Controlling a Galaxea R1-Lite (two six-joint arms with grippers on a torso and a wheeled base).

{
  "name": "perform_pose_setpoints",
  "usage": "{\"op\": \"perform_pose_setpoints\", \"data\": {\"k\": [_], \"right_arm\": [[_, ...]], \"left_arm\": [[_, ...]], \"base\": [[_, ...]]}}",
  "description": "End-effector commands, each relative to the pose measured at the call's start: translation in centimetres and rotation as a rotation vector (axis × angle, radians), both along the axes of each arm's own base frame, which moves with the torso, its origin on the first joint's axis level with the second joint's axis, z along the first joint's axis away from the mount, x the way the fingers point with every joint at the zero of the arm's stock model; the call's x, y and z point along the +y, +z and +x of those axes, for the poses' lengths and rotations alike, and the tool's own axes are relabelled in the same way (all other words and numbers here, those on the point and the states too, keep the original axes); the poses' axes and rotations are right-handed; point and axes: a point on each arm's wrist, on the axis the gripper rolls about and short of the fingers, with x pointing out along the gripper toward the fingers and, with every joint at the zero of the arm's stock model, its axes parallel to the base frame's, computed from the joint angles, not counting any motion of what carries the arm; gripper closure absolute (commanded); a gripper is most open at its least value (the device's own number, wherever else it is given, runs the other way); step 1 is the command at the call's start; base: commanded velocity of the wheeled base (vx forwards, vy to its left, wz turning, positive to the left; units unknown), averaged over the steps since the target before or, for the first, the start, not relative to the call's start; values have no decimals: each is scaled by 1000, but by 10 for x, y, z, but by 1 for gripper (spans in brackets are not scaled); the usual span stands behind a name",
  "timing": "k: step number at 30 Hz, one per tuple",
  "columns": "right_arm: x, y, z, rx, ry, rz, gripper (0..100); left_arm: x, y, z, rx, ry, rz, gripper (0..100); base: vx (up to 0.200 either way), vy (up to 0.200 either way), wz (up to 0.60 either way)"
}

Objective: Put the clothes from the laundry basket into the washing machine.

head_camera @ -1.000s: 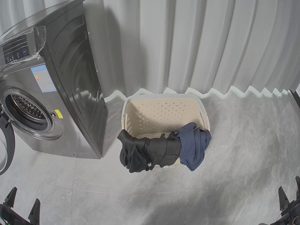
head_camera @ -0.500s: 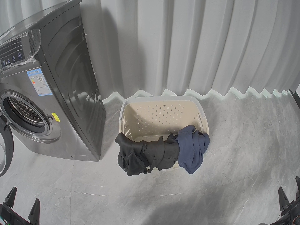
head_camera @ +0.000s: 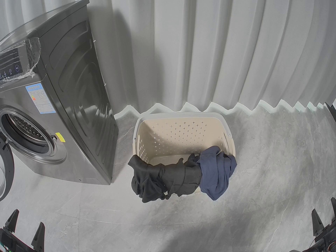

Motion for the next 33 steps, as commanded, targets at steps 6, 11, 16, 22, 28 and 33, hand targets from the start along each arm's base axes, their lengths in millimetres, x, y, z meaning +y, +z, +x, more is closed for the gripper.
{"op": "perform_pose_setpoints", "data": {"k": [6,11,16,22,28,33], "right_arm": [[0,-5,1,8,0,0,0],[0,-5,1,8,1,0,0],[0,-5,1,8,0,0,0],[0,-5,1,11,-3,-2,0],[0,-5,1,8,3,-8,0],[0,-5,1,9,4,-3,0]], "left_arm": [[0,-5,0,1,-1,0,0],[0,-5,0,1,0,0,0],[0,-5,0,1,0,-2,0],[0,-5,0,1,2,0,0],[0,-5,0,1,2,0,0],[0,-5,0,1,2,0,0]], "base": [[0,0,0],[0,0,0],[120,0,0],[100,0,0],[0,0,0],[0,0,0]]}}
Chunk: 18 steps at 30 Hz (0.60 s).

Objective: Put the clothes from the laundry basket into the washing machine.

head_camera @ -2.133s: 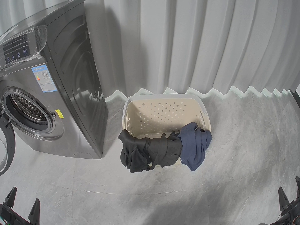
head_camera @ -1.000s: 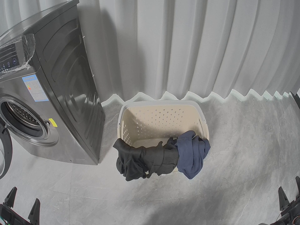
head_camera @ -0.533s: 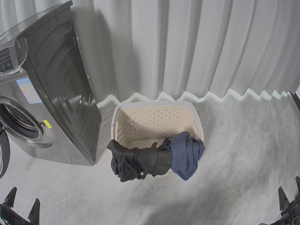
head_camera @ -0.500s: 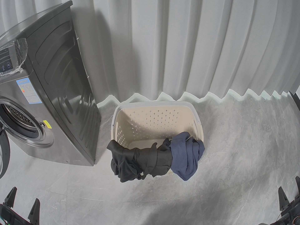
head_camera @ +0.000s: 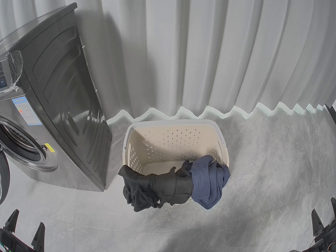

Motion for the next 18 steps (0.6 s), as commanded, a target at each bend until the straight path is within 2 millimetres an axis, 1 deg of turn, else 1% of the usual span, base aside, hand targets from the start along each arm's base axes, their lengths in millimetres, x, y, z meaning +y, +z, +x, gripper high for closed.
{"op": "perform_pose_setpoints", "data": {"k": [1,3,4,5,6,7,8,9,12,13,14,18], "right_arm": [[0,-4,0,1,13,-2,0],[1,0,-1,-25,25,-4,0],[1,28,-9,-148,53,-4,0],[1,44,-14,-195,71,-4,0],[2,50,-15,-203,80,-5,0],[2,63,-10,-169,109,-11,0],[3,68,-3,-127,135,-16,0],[3,69,1,-99,153,-18,0],[6,70,31,92,268,-36,0],[6,70,36,125,283,-38,0],[7,71,50,201,315,-39,0],[8,76,86,343,353,-22,0]], "left_arm": [[0,-5,0,1,1,0,0],[0,-5,0,1,-1,0,0],[0,-5,0,1,1,0,0],[0,-5,0,1,1,0,0],[0,-5,0,1,1,1,0],[0,-5,0,1,-1,1,0],[0,-5,0,1,1,1,0],[0,-5,0,1,1,1,0],[0,-5,0,1,1,1,0],[0,-5,0,1,1,1,0],[0,-5,0,1,-1,1,0],[0,-5,0,1,1,1,0]], "base": [[0,0,0],[0,0,0],[0,0,0],[0,0,0],[0,0,0],[0,0,0],[0,0,0],[0,0,0],[0,0,0],[0,0,0],[0,0,0],[0,0,0]]}}
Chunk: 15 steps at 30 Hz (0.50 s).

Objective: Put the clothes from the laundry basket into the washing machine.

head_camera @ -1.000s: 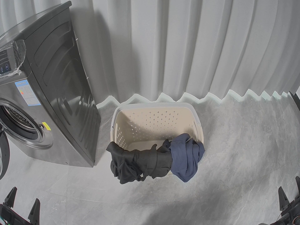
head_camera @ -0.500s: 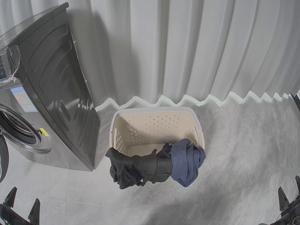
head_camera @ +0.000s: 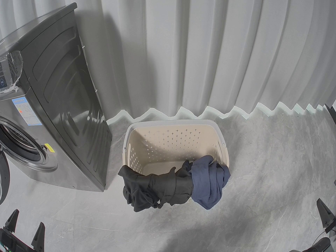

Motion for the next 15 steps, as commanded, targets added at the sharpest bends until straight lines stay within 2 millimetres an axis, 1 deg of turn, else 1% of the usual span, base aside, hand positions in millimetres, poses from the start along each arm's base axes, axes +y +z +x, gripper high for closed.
{"op": "perform_pose_setpoints", "data": {"k": [1,2,3,4,8,15], "right_arm": [[5,18,82,387,152,-22,0],[6,19,91,413,163,-21,0],[6,19,91,413,163,-21,0],[9,17,105,459,180,-18,0],[18,9,130,570,166,10,0],[52,-5,157,664,162,102,0]], "left_arm": [[0,-5,0,1,1,0,0],[0,-5,0,1,1,0,0],[0,-5,0,1,1,0,0],[0,-5,0,1,1,0,0],[0,-5,0,1,1,0,0],[0,-5,0,1,1,0,0]], "base": [[0,0,0],[0,0,0],[0,0,0],[0,0,0],[0,0,0],[0,0,0]]}}
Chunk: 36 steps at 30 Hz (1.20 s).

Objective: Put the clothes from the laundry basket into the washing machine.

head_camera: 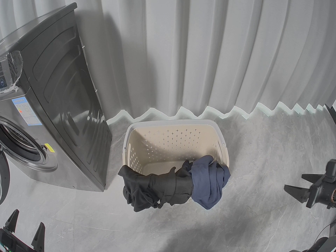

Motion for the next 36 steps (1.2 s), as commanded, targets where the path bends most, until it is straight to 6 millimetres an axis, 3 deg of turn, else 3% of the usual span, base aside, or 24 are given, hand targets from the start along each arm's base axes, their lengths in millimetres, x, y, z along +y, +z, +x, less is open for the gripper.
{"op": "perform_pose_setpoints", "data": {"k": [1,11,27,36], "right_arm": [[38,-23,50,205,39,26,0],[57,-51,89,253,7,11,0],[75,-69,130,305,-38,64,0],[89,-105,159,362,-39,41,0]], "left_arm": [[0,-5,0,1,-1,0,0],[0,-5,0,1,1,-2,0],[0,-5,0,1,1,-2,0],[0,-5,0,1,1,-2,0]], "base": [[0,0,0],[0,0,0],[0,0,0],[0,0,0]]}}
